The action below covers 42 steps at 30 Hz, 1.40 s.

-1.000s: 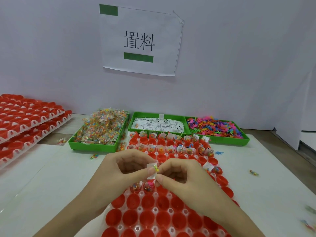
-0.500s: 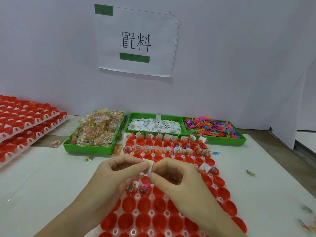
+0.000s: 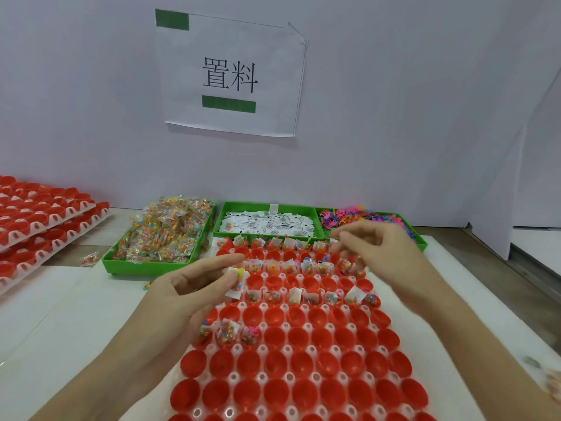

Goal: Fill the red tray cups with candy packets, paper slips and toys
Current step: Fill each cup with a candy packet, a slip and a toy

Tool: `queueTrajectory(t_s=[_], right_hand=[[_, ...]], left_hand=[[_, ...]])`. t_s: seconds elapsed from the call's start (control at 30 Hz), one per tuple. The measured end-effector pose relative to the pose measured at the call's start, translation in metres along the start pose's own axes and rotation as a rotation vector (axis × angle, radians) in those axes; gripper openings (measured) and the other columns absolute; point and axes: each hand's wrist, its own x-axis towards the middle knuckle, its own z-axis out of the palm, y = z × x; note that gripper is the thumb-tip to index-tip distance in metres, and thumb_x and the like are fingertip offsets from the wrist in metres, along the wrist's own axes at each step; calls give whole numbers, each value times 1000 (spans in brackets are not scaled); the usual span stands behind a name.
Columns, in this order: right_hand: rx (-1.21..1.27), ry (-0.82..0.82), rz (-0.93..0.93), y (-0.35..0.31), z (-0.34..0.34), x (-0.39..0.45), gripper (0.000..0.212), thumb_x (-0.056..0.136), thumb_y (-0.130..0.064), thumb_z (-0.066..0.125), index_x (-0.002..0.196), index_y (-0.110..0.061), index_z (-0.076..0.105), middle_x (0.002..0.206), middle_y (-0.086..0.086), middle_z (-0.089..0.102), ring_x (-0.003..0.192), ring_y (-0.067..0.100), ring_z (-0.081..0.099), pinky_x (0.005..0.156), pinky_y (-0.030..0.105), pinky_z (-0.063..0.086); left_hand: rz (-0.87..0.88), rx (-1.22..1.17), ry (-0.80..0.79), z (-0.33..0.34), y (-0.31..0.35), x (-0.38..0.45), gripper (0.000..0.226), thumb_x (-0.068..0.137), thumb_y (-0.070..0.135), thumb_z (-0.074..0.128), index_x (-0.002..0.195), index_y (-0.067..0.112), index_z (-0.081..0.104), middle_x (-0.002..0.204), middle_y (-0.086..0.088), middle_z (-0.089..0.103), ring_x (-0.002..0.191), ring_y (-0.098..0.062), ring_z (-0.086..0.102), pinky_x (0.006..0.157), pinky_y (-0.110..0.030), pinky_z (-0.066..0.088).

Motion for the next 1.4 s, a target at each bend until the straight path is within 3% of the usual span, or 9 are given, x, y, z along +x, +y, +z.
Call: queueTrajectory(t_s=[0.2,0.37,0.47,0.6,0.73,0.87,1.03,1.27,1.4], right_hand=[[-461,169,148,64,-49,107,17,96,-6,60,100,-9,77,95,10,78,89,21,71,86,32,55],[-646,159,113,96,-58,142,19,101,-6,58,106,-6,76,110,14,75,89,24,66,78,25,43],[-686,118,83,104,-49,150,19,98,-13,67,110,-4,77,112,15,75,101,26,68,87,28,46],[-735,106,103,112,-39,155,19,90,-18,77,102,-4,78,102,13,76,88,21,66,87,33,52],[-666,156,153,112,-41,160,18,85,-16,81,97,-3,80,100,13,77,93,23,69,83,30,50],[-599,188,170,112,-49,157,15,85,-17,82,95,-7,81,98,12,78,80,14,61,76,25,42],[-279,280,139,91,-54,136,13,85,-13,81,95,-5,78,88,15,77,84,28,76,87,43,61],[154,13,9,13,-7,37,11,85,-17,80,95,-13,79,85,4,79,80,16,75,68,18,57],[156,-101,-78,-10,35,-29,8,87,-11,79,91,-17,81,80,3,79,76,18,77,70,22,61]], left_hand=[[-30,13,-20,-6,1,4,39,67,24,89,104,16,82,108,0,79,104,-5,71,86,-23,54],[11,41,5,-10,-3,7,78,37,48,103,104,11,81,110,-3,78,99,-5,73,74,-14,56],[26,57,20,-12,-6,10,83,31,50,104,101,10,82,100,-4,78,89,-6,74,71,-14,57],[33,86,6,-16,-8,12,80,34,49,104,100,9,81,97,-5,78,88,-8,74,72,-16,57],[39,80,12,-17,-6,12,74,38,44,104,99,9,82,97,-6,78,88,-9,74,73,-16,57],[26,77,2,-14,-4,8,39,59,18,93,96,9,82,95,-6,78,89,-11,74,75,-16,58],[78,230,37,-8,2,3,32,66,25,92,94,14,81,101,-5,80,92,-17,76,84,-24,57],[185,336,-7,0,1,-3,22,71,26,88,91,19,82,86,-8,79,83,-19,76,74,-18,57],[242,369,-56,7,-1,-8,18,75,23,88,91,20,83,85,-8,79,83,-21,77,74,-20,58]])
